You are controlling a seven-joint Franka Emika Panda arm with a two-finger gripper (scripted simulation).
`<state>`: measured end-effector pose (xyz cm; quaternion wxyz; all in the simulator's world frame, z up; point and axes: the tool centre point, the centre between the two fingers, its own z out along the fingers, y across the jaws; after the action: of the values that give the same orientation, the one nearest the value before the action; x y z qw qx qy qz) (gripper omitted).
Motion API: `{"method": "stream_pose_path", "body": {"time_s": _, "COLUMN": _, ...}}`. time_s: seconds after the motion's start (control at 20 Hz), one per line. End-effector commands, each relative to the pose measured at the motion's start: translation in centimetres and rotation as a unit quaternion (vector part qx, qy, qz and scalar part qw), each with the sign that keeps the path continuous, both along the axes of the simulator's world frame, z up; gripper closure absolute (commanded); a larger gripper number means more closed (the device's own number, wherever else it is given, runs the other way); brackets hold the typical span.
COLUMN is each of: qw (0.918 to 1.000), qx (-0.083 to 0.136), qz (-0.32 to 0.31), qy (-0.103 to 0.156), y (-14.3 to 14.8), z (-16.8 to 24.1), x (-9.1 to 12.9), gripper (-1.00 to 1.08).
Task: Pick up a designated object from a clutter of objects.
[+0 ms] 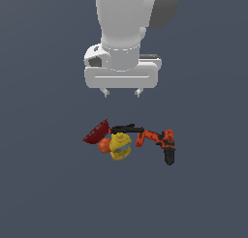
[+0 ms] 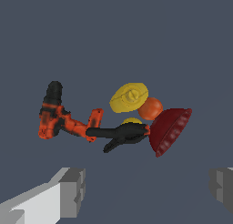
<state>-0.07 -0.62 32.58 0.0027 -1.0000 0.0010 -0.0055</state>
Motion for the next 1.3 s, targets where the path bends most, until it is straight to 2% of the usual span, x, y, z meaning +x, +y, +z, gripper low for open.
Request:
{"method": "stream_pose_path", "body": {"time_s": 0.0, "qw": 1.0000, "qx": 0.000, "qz": 0.000, "qy": 0.000, "y": 0.0, "z": 0.0, "x": 0.0, "gripper": -0.92}}
{"method": "stream_pose_path", "body": {"time_s": 0.45, "qw": 0.9998, "qx": 0.000, "qz": -0.012, "qy": 0.014, "y": -2.8, "z": -0.6, "x": -0.2, "gripper": -0.92}}
{"method": "stream_pose_path", "body": {"time_s": 0.85, "qw": 0.9996, "qx": 0.000, "qz": -0.026, "qy": 0.013, "y": -2.5, "z": -1.3, "x": -0.1, "gripper": -0.92}}
{"method": "stream_pose_path", "body": {"time_s": 1.25, "qw": 0.9967, "qx": 0.000, "qz": -0.080, "qy": 0.013, "y": -2.1, "z": -3.6, "x": 0.0, "gripper": -0.92}}
